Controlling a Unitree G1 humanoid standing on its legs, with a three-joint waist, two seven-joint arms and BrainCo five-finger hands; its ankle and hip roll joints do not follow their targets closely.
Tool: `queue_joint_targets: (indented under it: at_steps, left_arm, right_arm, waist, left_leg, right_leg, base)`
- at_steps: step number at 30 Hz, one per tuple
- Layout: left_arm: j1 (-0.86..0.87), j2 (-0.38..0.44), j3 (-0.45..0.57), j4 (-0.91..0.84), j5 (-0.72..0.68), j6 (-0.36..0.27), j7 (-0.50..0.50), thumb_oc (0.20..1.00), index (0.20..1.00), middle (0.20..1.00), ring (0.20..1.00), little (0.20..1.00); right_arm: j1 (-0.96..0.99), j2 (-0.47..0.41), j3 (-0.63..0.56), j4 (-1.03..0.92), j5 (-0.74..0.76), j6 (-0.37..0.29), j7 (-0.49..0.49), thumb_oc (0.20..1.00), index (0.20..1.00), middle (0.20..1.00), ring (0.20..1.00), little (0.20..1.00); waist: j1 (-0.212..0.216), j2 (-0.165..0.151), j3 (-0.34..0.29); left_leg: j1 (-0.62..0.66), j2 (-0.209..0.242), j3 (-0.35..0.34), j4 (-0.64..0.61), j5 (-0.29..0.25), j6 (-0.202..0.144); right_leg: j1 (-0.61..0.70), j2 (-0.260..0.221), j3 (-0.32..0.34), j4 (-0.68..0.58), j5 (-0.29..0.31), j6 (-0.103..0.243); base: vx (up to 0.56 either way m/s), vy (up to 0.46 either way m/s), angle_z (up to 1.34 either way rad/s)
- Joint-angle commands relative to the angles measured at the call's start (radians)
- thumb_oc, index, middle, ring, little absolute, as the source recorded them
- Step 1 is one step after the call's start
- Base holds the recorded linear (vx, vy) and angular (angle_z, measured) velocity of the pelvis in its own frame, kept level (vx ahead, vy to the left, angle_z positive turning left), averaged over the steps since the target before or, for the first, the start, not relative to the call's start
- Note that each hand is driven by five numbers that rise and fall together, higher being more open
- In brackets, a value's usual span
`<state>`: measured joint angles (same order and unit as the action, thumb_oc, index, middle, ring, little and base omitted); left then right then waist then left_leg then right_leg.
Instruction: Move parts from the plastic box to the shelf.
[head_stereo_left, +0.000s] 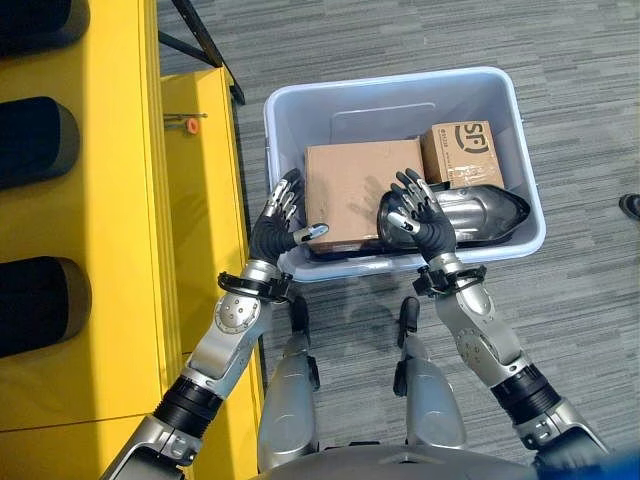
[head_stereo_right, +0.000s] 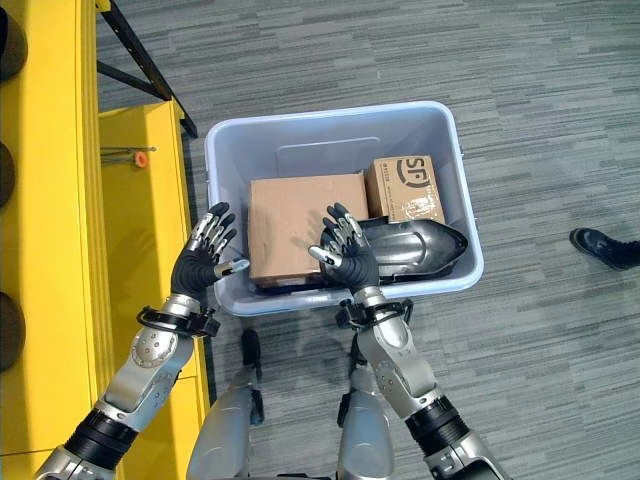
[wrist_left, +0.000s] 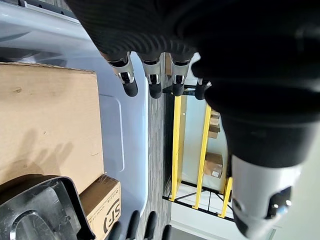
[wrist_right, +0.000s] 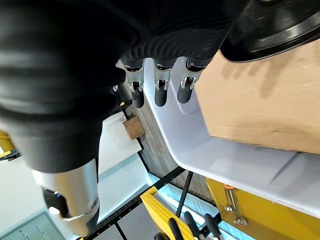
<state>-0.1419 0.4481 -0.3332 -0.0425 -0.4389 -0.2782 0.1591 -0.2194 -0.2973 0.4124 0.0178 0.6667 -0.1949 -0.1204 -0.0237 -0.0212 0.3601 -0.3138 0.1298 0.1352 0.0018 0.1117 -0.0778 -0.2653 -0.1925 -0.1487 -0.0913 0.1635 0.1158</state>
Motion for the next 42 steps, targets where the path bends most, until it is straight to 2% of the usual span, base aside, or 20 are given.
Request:
queue_joint_targets:
  at_steps: [1,20,29,42]
  left_arm:
    - [-0.029,0.047,0.009,0.016,0.063,-0.043,0.003,1.000,1.000,1.000,1.000,1.000]
    - [-0.119,0.050,-0.028,0.092,0.245,-0.049,0.056,1.000,1.000,1.000,1.000,1.000]
    - [-0.178,0.068,-0.059,0.139,0.405,-0.048,0.111,1.000,1.000,1.000,1.000,1.000]
    - [-0.292,0.055,-0.115,0.292,0.545,-0.024,0.166,1.000,1.000,1.000,1.000,1.000]
  right_arm:
    - [0.023,-0.014,-0.015,-0.100,0.019,-0.067,0.020,1.000,1.000,1.000,1.000,1.000]
    - [0.117,-0.048,-0.053,-0.150,0.033,-0.089,0.045,1.000,1.000,1.000,1.000,1.000]
    - [0.150,-0.068,-0.074,-0.150,0.037,-0.103,0.049,1.000,1.000,1.000,1.000,1.000]
    - [0.166,-0.089,-0.060,-0.160,0.046,-0.109,0.062,1.000,1.000,1.000,1.000,1.000]
  waist:
    - [-0.021,-0.029,-0.048]
    - [-0.074,-0.022,-0.047]
    - [-0.097,-0.026,-0.046]
    - [-0.135,-0.028,-0.042]
  left_leg:
    - [0.003,0.056,-0.008,0.057,-0.057,-0.019]
    - [0.023,0.069,0.047,0.040,-0.054,-0.028]
    - [0.036,0.075,0.068,0.042,-0.061,-0.034]
    - [0.048,0.085,0.106,0.042,-0.065,-0.041]
  right_leg:
    - [0.010,-0.039,0.070,0.011,-0.078,0.035]
    - [-0.026,-0.027,0.122,0.012,-0.067,0.038]
    - [-0.032,-0.019,0.142,0.015,-0.067,0.041]
    - [-0.059,-0.007,0.184,0.024,-0.064,0.043]
  base:
    - [0.00,0.000,0.00]
    - [0.00,-0.001,-0.09]
    - [0.01,-0.001,-0.07]
    - [0.00,0.003,-0.11]
